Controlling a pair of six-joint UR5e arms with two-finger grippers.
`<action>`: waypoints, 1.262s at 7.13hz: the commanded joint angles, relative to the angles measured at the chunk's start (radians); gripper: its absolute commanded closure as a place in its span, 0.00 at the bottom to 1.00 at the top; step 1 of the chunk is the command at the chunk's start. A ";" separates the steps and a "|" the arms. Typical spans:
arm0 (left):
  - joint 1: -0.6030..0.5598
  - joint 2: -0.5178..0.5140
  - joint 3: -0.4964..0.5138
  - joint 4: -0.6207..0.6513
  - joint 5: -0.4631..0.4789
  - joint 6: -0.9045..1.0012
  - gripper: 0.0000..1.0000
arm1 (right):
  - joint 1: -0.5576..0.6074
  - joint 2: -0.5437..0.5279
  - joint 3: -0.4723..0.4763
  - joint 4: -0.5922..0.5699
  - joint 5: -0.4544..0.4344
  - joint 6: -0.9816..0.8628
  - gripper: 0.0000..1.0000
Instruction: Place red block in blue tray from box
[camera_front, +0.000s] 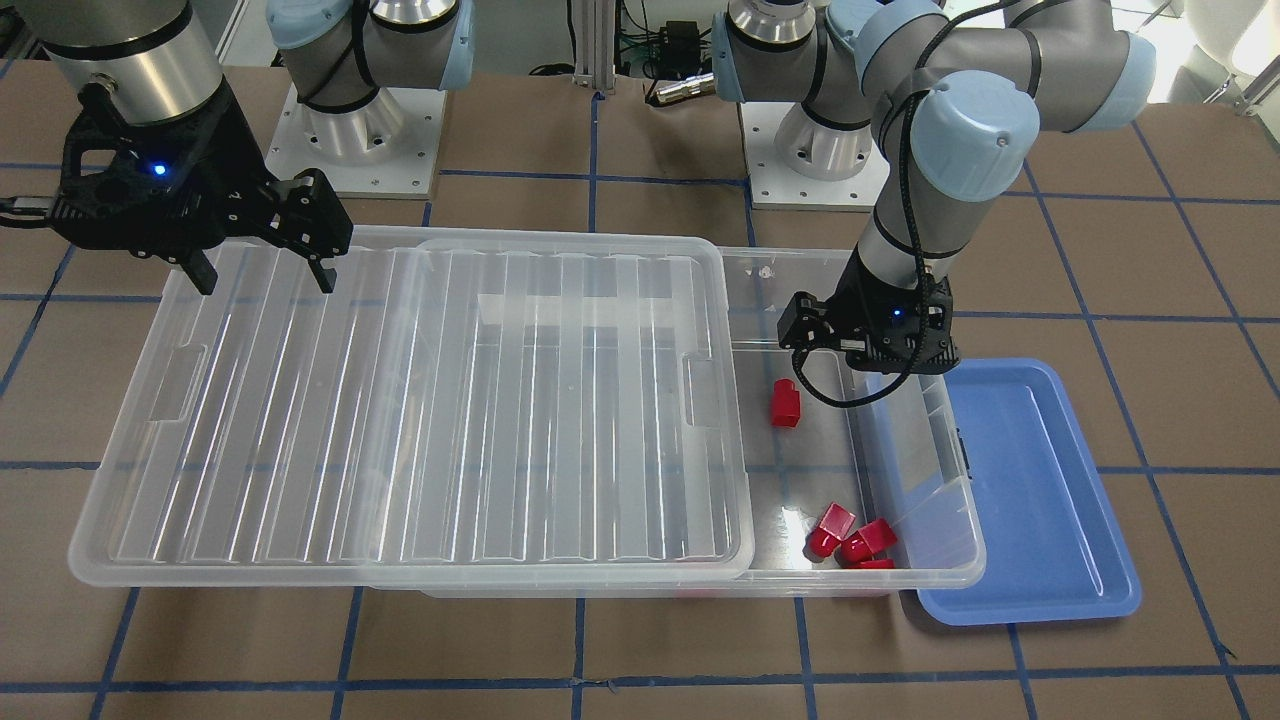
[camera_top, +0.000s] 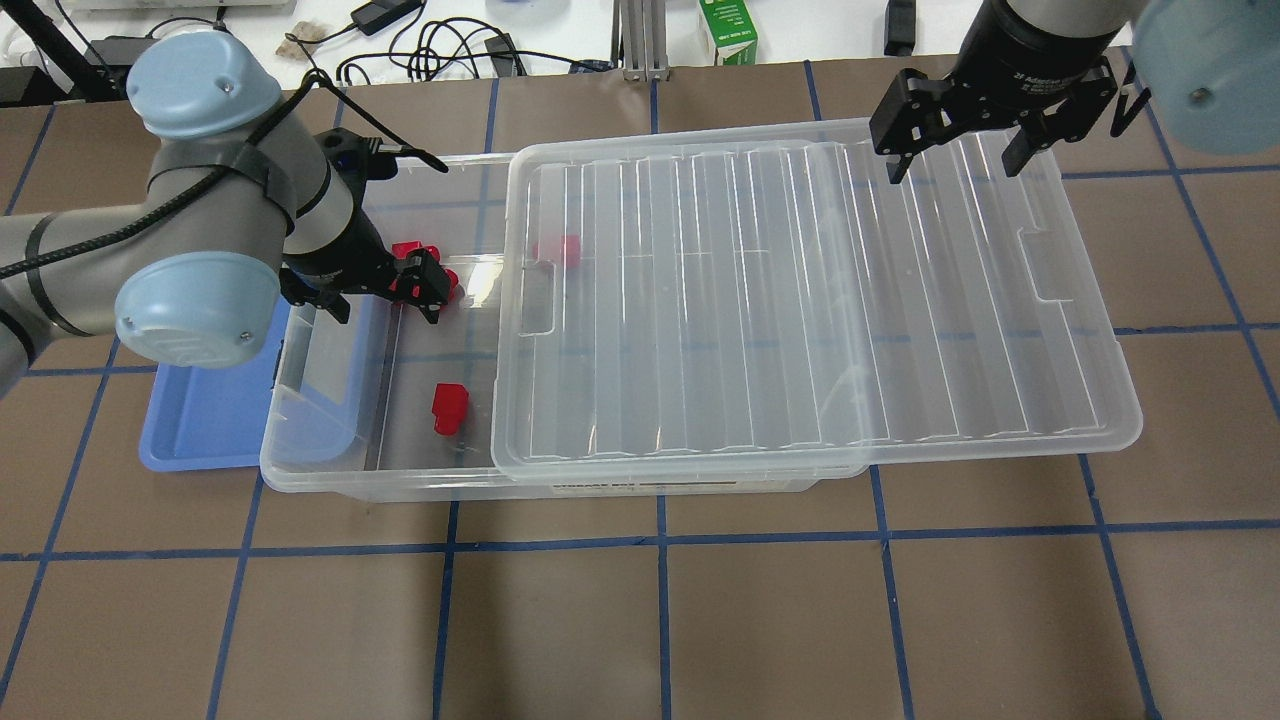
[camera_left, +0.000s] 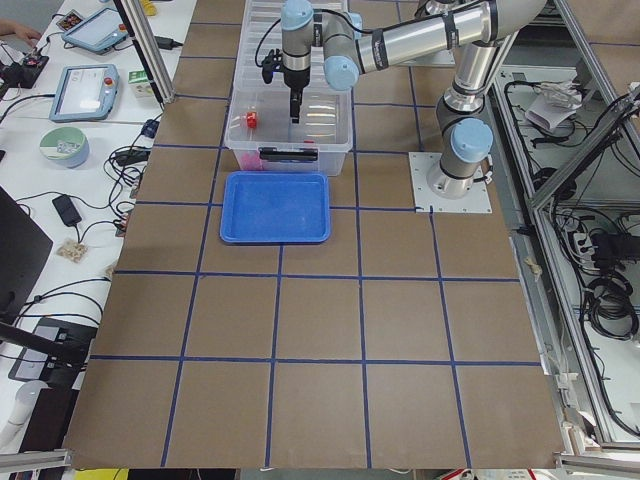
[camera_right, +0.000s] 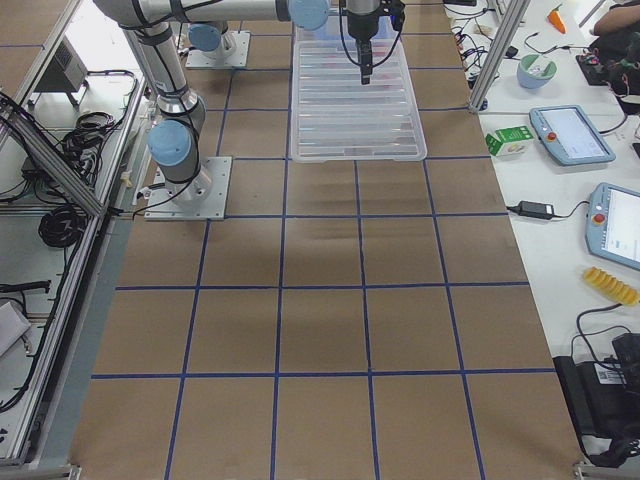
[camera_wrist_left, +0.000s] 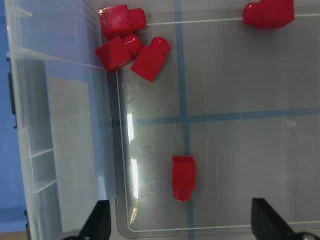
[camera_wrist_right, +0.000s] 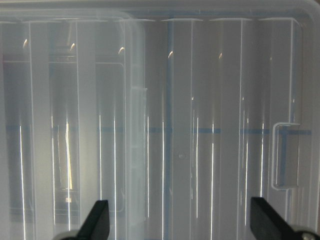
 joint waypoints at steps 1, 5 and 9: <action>0.000 -0.011 -0.079 0.040 -0.017 -0.007 0.00 | 0.001 0.000 0.005 -0.001 0.004 0.007 0.00; 0.003 -0.064 -0.126 0.124 -0.026 -0.030 0.00 | 0.001 0.000 0.005 -0.001 0.004 0.006 0.00; 0.005 -0.101 -0.135 0.147 -0.074 -0.035 0.00 | 0.001 0.000 0.006 -0.001 0.004 0.004 0.00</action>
